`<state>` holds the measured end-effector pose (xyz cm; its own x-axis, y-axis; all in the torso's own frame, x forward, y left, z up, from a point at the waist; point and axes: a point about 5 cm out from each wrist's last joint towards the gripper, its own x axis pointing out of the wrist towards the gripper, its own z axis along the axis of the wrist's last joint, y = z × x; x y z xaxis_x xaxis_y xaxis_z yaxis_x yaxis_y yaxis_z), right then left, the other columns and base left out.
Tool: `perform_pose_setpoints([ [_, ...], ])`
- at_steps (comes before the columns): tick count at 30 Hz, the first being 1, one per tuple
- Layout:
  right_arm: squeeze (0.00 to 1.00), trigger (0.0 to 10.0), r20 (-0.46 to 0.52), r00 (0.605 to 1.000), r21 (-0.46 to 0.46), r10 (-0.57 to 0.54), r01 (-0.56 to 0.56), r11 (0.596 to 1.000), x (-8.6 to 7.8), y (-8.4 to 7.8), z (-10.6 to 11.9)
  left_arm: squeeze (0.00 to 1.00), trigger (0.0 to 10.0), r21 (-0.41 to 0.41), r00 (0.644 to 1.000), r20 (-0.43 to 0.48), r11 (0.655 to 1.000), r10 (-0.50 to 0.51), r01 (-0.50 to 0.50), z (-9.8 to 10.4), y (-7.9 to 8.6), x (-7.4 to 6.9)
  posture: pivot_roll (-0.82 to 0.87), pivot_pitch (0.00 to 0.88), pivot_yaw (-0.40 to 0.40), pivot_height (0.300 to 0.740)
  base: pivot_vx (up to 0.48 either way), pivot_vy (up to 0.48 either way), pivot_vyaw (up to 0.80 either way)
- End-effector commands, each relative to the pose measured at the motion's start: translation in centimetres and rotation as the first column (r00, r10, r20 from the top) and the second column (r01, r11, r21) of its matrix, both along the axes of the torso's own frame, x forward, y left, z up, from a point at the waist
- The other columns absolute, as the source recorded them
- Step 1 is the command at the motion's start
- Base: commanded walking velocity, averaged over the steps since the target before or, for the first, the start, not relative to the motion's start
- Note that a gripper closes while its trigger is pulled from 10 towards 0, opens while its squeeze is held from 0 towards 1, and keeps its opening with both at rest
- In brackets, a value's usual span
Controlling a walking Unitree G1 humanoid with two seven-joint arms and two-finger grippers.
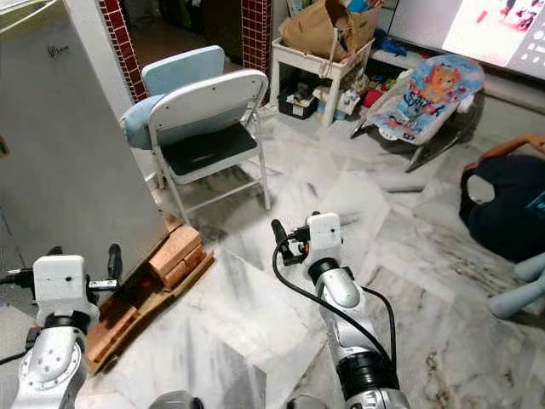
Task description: Restocking fridge
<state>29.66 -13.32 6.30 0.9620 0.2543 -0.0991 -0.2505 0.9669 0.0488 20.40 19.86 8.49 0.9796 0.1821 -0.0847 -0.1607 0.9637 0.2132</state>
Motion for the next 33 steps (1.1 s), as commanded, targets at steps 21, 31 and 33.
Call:
perform_pose_setpoints([
  [21,0.0,10.0,-0.067,0.99,-0.063,0.123,-0.127,0.99,-0.9,1.9,-1.0,0.0,10.0,-0.002,1.0,-0.014,1.0,-0.015,0.015,-0.1,-0.3,0.5,0.09,0.083,0.035,0.74,0.0,0.136,0.0],
  [31,0.0,10.0,-0.07,0.99,-0.02,0.125,-0.127,0.992,-0.3,1.0,-0.6,0.0,10.0,-0.01,1.0,-0.019,1.0,-0.001,0.001,-0.4,-0.4,0.4,0.1,0.089,0.023,0.74,0.0,0.364,0.0],
  [33,0.0,10.0,-0.065,0.99,-0.025,0.122,-0.124,0.992,-0.2,0.9,-0.5,0.0,10.0,-0.013,1.0,-0.022,1.0,-0.004,0.004,-0.4,-0.5,0.3,0.1,0.089,0.023,0.74,0.0,0.377,0.0],
])
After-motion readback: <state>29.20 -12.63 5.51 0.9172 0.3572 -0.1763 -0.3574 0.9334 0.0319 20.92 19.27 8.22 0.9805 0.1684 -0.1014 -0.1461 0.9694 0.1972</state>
